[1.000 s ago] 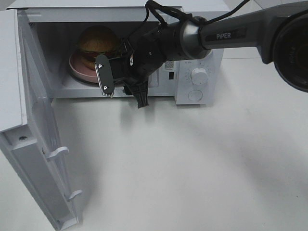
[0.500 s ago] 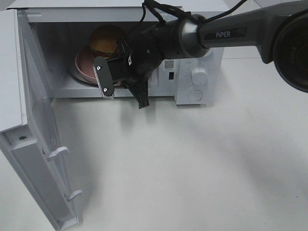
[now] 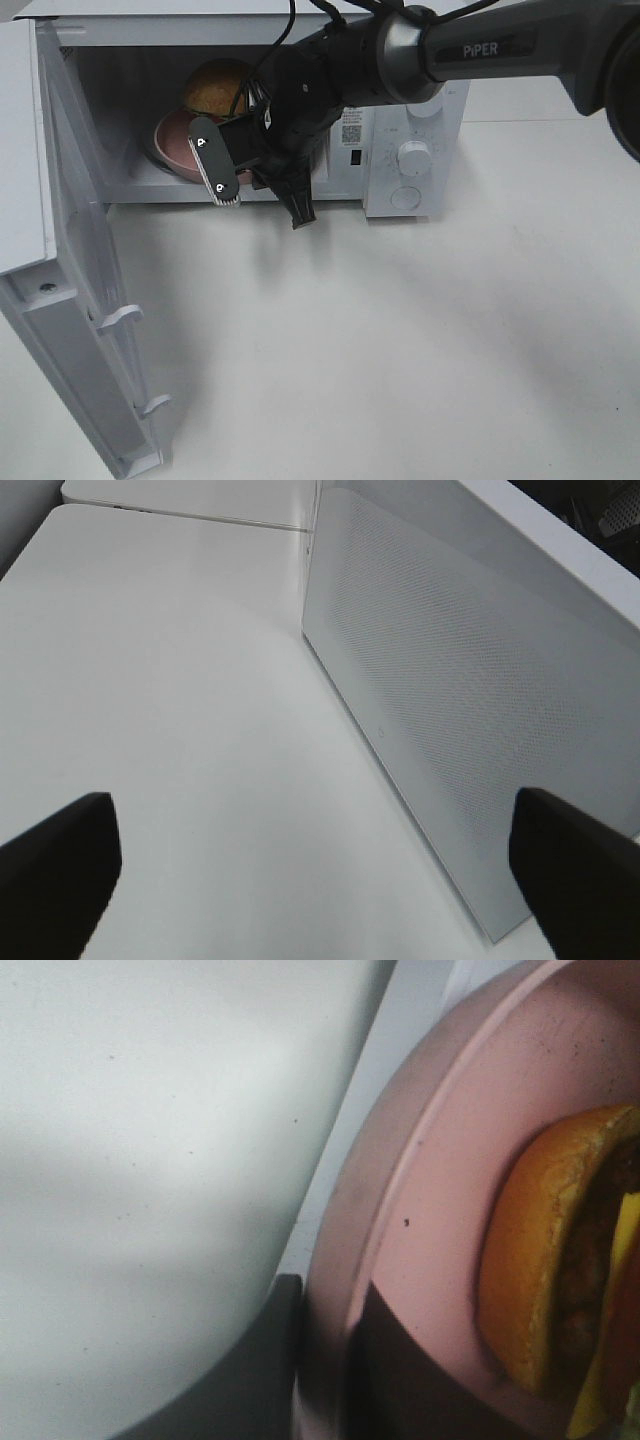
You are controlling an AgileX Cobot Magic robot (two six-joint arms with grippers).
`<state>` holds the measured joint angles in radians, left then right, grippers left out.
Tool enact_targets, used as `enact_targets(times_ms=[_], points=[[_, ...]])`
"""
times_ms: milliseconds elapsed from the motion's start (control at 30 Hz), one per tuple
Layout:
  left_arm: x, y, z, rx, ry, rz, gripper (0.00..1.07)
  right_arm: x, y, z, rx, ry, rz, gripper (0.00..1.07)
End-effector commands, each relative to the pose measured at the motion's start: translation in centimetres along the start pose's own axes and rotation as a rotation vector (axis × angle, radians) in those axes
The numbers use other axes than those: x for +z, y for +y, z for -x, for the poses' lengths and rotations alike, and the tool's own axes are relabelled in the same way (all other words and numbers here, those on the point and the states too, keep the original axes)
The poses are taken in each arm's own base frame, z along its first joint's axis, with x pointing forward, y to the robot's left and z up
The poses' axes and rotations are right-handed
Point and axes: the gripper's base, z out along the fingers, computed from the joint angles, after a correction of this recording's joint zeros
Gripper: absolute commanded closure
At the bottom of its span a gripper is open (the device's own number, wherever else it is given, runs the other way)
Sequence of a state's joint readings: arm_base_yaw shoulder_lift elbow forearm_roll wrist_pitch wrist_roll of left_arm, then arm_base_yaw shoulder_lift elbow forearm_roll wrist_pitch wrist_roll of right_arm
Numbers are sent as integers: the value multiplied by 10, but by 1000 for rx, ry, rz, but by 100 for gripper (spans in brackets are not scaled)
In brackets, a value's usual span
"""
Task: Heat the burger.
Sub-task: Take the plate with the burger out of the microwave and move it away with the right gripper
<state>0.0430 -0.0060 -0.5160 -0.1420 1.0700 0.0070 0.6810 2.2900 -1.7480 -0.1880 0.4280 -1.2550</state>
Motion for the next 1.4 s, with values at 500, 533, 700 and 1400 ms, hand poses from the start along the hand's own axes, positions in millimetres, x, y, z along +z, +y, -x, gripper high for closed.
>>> enact_targets(times_ms=[500, 533, 700, 1400], points=[[-2, 0, -1, -6, -18, 1, 9, -37, 7, 8, -55, -49, -118, 107], [-2, 0, -1, -6, -18, 1, 9, -39, 9, 8, -62, -53, -131, 107], [-2, 0, -1, -6, -18, 1, 9, -43, 17, 7, -75, -66, -162, 107], [-2, 0, -1, -6, -18, 1, 9, -79, 59, 0, -81, -112, -209, 107]])
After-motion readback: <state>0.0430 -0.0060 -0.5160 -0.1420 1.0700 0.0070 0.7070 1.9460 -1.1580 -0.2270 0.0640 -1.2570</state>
